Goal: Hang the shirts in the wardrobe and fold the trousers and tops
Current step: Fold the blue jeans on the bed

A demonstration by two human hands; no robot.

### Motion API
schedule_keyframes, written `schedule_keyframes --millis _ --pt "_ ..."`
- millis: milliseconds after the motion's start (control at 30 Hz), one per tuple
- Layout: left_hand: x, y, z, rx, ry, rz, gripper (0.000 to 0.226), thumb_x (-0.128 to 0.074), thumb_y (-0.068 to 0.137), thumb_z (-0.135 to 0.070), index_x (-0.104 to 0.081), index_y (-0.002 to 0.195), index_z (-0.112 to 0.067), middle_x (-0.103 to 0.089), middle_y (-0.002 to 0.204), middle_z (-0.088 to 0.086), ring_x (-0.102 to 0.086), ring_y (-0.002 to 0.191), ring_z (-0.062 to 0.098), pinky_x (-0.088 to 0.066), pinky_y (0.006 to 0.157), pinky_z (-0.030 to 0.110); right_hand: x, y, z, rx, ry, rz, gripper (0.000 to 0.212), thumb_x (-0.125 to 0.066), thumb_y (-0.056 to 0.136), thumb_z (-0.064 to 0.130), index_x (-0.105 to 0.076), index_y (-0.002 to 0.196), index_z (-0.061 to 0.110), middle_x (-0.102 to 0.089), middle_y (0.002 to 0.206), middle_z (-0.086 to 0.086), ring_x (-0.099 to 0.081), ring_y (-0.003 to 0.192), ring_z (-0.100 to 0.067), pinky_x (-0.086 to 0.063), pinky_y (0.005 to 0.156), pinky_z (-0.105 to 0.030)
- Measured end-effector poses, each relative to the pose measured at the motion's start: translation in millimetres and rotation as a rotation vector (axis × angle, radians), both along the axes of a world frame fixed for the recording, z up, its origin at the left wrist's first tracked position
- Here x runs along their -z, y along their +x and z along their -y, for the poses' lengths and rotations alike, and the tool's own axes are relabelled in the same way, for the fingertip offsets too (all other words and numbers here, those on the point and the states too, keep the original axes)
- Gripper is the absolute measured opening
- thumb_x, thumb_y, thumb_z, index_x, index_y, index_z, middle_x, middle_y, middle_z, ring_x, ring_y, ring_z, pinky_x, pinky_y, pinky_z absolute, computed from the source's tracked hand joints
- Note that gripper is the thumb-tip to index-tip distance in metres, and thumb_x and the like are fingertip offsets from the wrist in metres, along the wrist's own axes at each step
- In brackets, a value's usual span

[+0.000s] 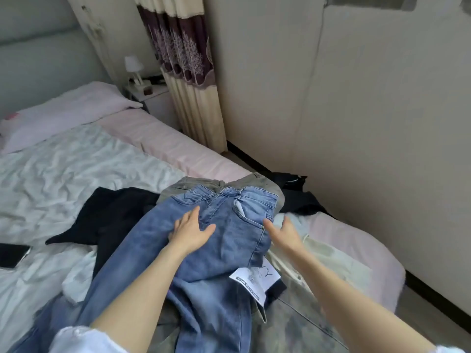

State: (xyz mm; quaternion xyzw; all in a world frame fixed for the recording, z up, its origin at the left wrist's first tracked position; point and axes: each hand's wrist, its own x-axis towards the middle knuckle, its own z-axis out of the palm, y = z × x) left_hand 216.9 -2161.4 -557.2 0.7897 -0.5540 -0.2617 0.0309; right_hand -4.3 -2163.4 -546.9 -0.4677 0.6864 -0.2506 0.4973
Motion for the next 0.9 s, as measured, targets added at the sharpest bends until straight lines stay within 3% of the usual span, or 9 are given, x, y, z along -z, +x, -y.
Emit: schedule_keyframes --millis 100,167,233,300,433,600,667,767,900 --pt "24 4 18 -0.046 0.055 0.199 0.073 -0.043 0.083 -0.068 -0.034 0.139 -0.024 -0.039 0.142 0.0 -0.032 0.133 0.023 -0.026 0.101 0.045 15 15 32 0.189 0.111 0.261 0.03 -0.061 0.088 0.034 -0.054 0.094 0.005 -0.052 0.073 -0.005 -0.047 0.061 -0.013 -0.04 0.049 -0.021" --pt "32 -1 14 -0.011 -0.077 0.252 0.05 -0.043 0.087 -0.062 -0.055 0.109 -0.019 -0.056 0.122 0.001 -0.046 0.121 0.023 -0.03 0.093 0.041 21 28 41 0.326 0.162 0.446 0.023 -0.063 0.087 0.025 -0.057 0.095 0.005 -0.062 0.085 -0.01 -0.061 0.076 -0.024 -0.054 0.07 -0.034" --pt "28 -8 -1 -0.017 -0.268 0.182 0.034 -0.045 0.092 -0.049 -0.048 0.084 -0.017 -0.064 0.102 0.007 -0.055 0.106 0.029 -0.033 0.085 0.039 17 38 39 0.402 0.108 0.544 0.005 -0.059 0.088 0.014 -0.059 0.087 0.009 -0.067 0.101 -0.018 -0.064 0.095 -0.033 -0.051 0.089 -0.046" --pt "9 -12 -23 -0.109 -0.416 0.062 0.03 -0.05 0.092 -0.039 -0.04 0.078 -0.016 -0.065 0.09 0.014 -0.057 0.094 0.036 -0.035 0.075 0.038 1 43 28 0.335 -0.038 0.521 0.013 -0.053 0.091 0.011 -0.058 0.081 0.016 -0.068 0.101 -0.015 -0.064 0.097 -0.029 -0.051 0.089 -0.042" --pt "-44 -23 -78 -0.211 -0.506 -0.169 0.028 -0.057 0.089 -0.03 -0.031 0.082 -0.024 -0.06 0.08 0.006 -0.058 0.084 0.039 -0.031 0.057 0.034 -48 31 -6 0.142 -0.261 0.454 0.021 -0.046 0.095 0.009 -0.059 0.086 0.023 -0.067 0.094 0.002 -0.062 0.1 -0.022 -0.049 0.091 -0.037" --pt "-112 -35 -166 -0.077 -0.258 -0.396 0.03 -0.067 0.081 -0.034 -0.038 0.083 -0.025 -0.062 0.081 -0.006 -0.061 0.08 0.016 -0.045 0.064 0.032 -130 10 -75 0.072 -0.318 0.487 0.022 -0.046 0.096 0.009 -0.059 0.086 0.023 -0.067 0.089 0.004 -0.064 0.088 -0.013 -0.051 0.086 -0.033" --pt "-134 -30 -211 0.044 -0.072 -0.53 0.029 -0.073 0.076 -0.035 -0.05 0.092 -0.026 -0.065 0.088 -0.009 -0.06 0.081 0.004 -0.047 0.07 0.021 -152 -7 -128 -0.06 -0.381 0.382 0.018 -0.046 0.096 0.01 -0.061 0.086 0.016 -0.068 0.085 -0.004 -0.062 0.078 -0.007 -0.051 0.076 -0.026" --pt "-155 -19 -277 0.154 0.121 -0.737 0.027 -0.072 0.08 -0.023 -0.058 0.103 -0.028 -0.065 0.104 -0.007 -0.062 0.096 0.005 -0.048 0.085 0.017 -171 -41 -228 -0.264 -0.315 0.305 0.027 -0.05 0.091 0.011 -0.051 0.08 -0.013 -0.054 0.074 -0.027 -0.048 0.072 -0.015 -0.039 0.066 -0.029" --pt "-150 -37 -326 0.132 -0.18 -0.524 0.044 -0.064 0.087 -0.022 -0.048 0.128 -0.015 -0.05 0.13 0.005 -0.049 0.119 0.014 -0.036 0.101 0.025 -198 -84 -355 -0.309 -0.237 0.265 0.022 -0.044 0.071 0.018 -0.039 0.053 0.007 -0.036 0.058 -0.002 -0.031 0.056 -0.011 -0.026 0.055 -0.026"
